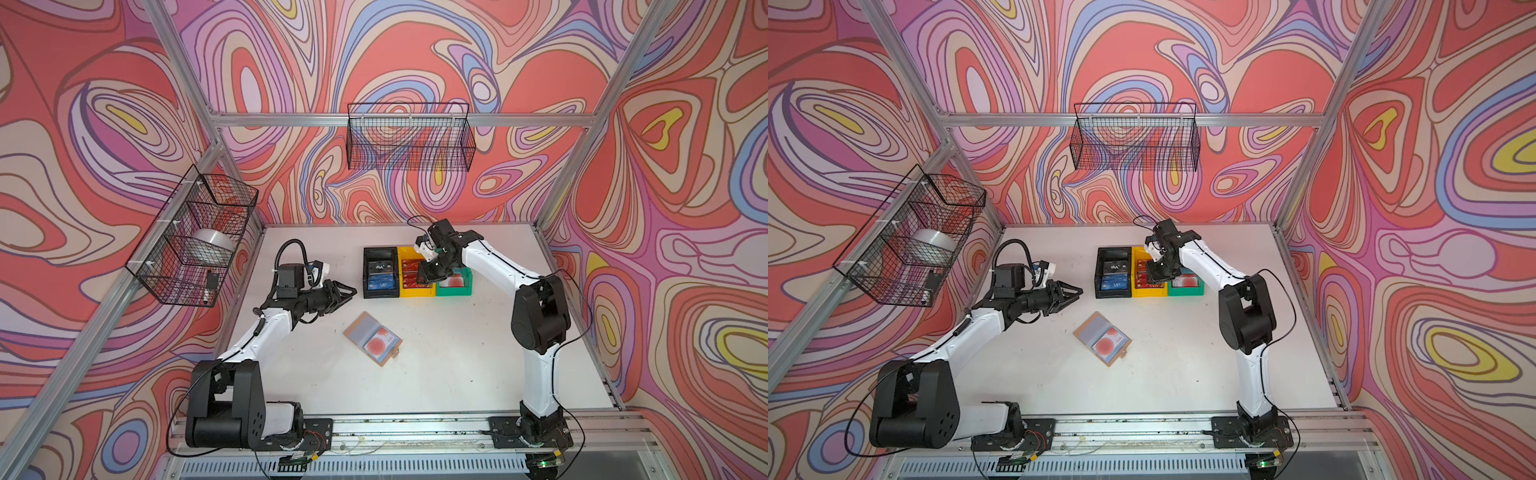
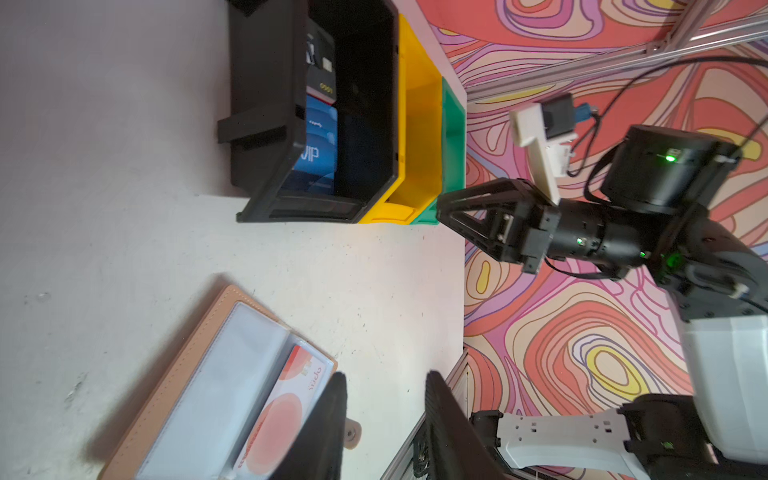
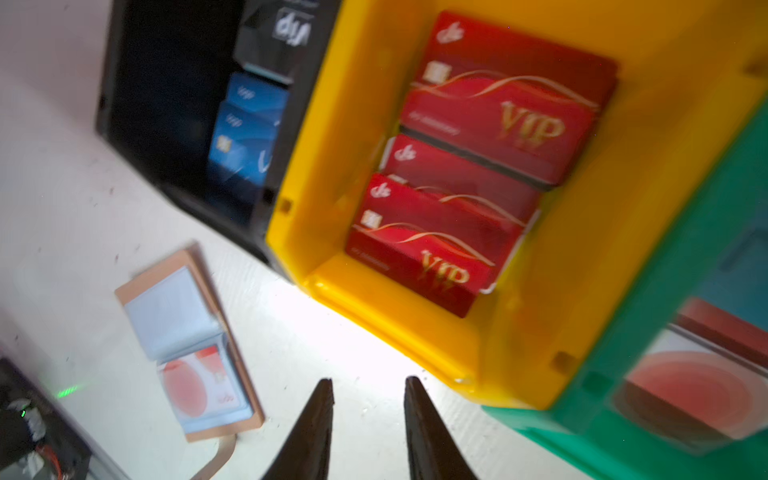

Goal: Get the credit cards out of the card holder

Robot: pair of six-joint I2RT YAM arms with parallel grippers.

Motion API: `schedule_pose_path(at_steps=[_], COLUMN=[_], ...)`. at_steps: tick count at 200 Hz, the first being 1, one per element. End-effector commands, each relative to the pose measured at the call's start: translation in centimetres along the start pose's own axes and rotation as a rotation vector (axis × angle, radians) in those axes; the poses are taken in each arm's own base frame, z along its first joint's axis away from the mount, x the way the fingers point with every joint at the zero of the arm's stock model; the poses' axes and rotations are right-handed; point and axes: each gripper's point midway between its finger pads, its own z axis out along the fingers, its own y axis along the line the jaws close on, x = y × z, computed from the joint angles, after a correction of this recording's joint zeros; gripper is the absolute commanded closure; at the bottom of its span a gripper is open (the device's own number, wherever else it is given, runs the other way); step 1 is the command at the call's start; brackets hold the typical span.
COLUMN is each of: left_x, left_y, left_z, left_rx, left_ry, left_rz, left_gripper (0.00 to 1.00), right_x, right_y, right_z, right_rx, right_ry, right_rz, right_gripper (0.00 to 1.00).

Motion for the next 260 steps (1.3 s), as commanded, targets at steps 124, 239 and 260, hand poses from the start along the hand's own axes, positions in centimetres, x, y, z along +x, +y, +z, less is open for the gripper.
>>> schedule_pose_path(at_steps=[124,239,260], left_x=[2.8,5.4,5.8], left_y=[6.4,8.5,8.9], left_z=[3.4,4.2,4.1], left_rx=[-0.146,-0.186,-0.187], left_ry=[0.064,0.099,0.100], left_rz=[-0.079,-0.111,-0.121], left_gripper=[0.65,0.65,0.65], right_x=[16.6,18.1,16.6], right_y=[14.3,8.4,7.1], right_z=[5.2,9.8,10.1], right_rx=[-0.406,-0.143,-0.087], right_ry=[0.416,0.521,0.478], right_rz=[-0.289,-0.237,-0.228], right_gripper=[0.72,0.72,0.72])
